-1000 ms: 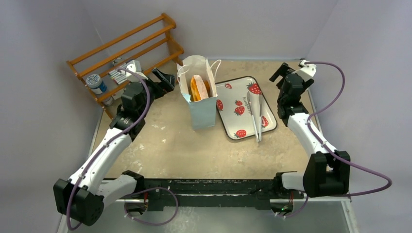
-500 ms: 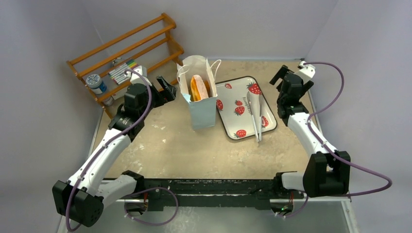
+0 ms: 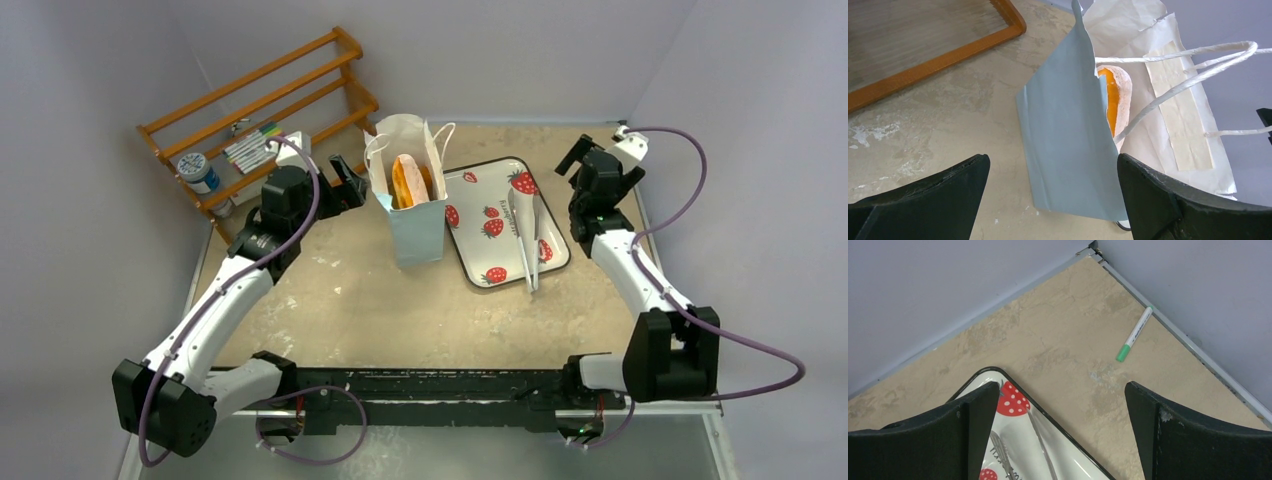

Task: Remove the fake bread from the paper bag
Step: Move the paper bag to the center of the board.

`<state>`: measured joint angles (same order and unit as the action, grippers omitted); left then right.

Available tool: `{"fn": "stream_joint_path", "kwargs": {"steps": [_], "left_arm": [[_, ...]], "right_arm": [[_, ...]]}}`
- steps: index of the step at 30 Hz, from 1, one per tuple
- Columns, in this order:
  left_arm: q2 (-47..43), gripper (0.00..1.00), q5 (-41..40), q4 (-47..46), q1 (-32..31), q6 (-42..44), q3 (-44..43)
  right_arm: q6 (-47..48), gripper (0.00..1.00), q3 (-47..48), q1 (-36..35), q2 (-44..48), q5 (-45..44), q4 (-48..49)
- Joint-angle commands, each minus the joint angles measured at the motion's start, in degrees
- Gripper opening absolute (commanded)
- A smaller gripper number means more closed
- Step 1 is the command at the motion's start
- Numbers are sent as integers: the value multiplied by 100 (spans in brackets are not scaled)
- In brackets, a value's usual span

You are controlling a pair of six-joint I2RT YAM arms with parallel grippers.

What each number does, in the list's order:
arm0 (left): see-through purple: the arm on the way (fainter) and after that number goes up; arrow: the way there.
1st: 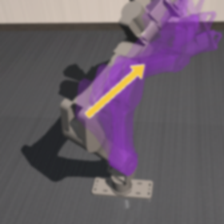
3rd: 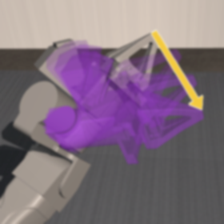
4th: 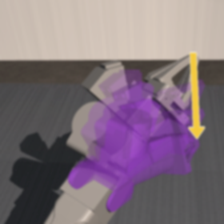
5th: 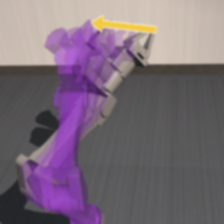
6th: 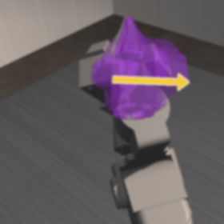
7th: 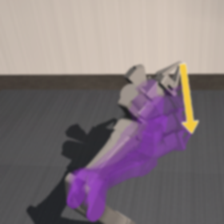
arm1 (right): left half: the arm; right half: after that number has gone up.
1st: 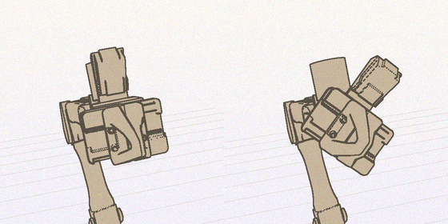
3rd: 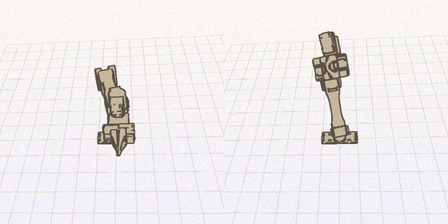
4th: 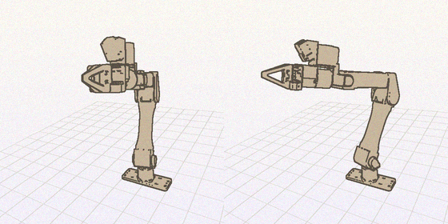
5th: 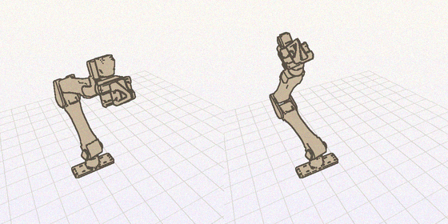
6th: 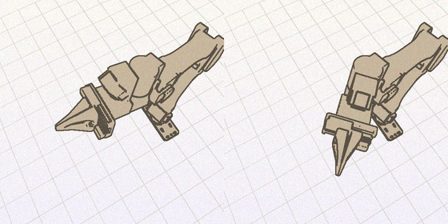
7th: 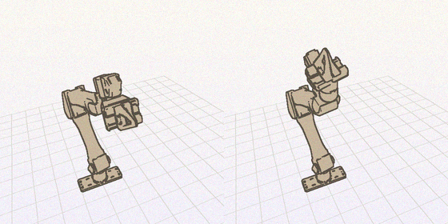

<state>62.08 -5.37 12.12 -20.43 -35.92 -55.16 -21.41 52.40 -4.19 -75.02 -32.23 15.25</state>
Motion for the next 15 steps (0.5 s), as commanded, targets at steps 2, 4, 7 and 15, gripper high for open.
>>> {"fn": "stream_joint_path", "kwargs": {"steps": [2,4,7,15], "left_arm": [[-207,100,312,-230,-63,178,-394],[-279,100,367,-256,-65,138,-413],[-264,99,446,-308,-85,97,-421],[428,97,199,-314,-354,184,-606]], "right_arm": [[-25,98,254,-3,-75,-126,75],[-21,98,255,-6,-114,-126,74],[-1,98,258,-12,-159,-126,75],[60,97,254,-12,-179,-109,-3]]}}
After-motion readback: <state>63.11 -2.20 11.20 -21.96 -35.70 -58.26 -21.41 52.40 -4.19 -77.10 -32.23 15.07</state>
